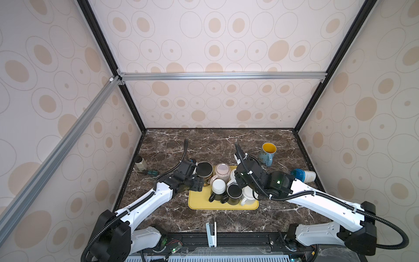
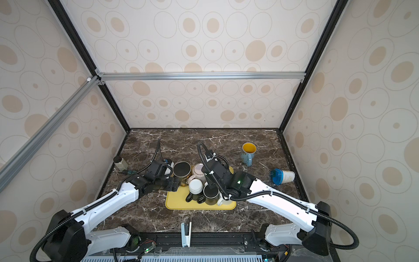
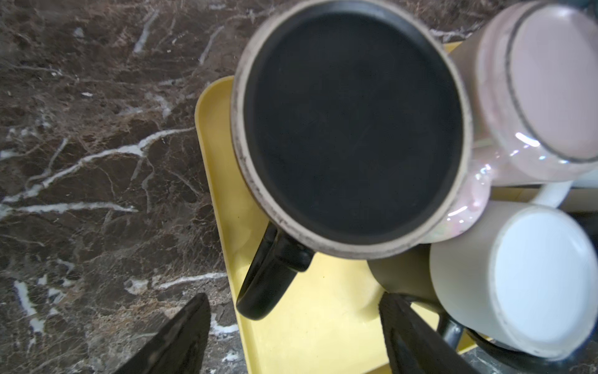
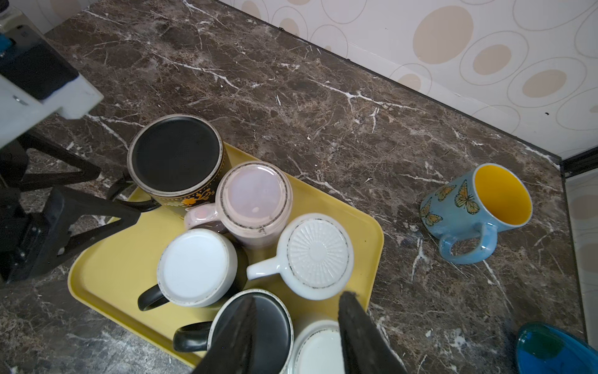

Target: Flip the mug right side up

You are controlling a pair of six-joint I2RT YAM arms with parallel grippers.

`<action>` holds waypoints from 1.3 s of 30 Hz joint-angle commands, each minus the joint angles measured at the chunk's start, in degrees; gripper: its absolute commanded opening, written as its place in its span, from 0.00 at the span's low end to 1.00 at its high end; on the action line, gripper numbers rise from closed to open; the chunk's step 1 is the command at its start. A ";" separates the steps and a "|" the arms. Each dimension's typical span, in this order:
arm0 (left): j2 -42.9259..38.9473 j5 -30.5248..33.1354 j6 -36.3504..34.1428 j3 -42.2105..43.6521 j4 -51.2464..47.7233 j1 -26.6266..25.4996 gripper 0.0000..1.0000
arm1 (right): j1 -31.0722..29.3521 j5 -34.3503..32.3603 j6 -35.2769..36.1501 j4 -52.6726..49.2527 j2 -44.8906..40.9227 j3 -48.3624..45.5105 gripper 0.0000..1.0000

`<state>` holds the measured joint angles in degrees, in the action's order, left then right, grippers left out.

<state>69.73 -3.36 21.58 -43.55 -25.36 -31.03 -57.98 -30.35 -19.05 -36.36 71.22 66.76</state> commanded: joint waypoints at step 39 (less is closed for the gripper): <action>11.53 3.31 -4.91 -5.49 0.85 -2.69 0.49 | -0.30 -1.73 -0.27 2.52 -0.50 -2.41 0.44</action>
<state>80.14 -0.78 17.65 -46.61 -24.36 -33.32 -57.98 -30.79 -19.05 -34.09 71.96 65.56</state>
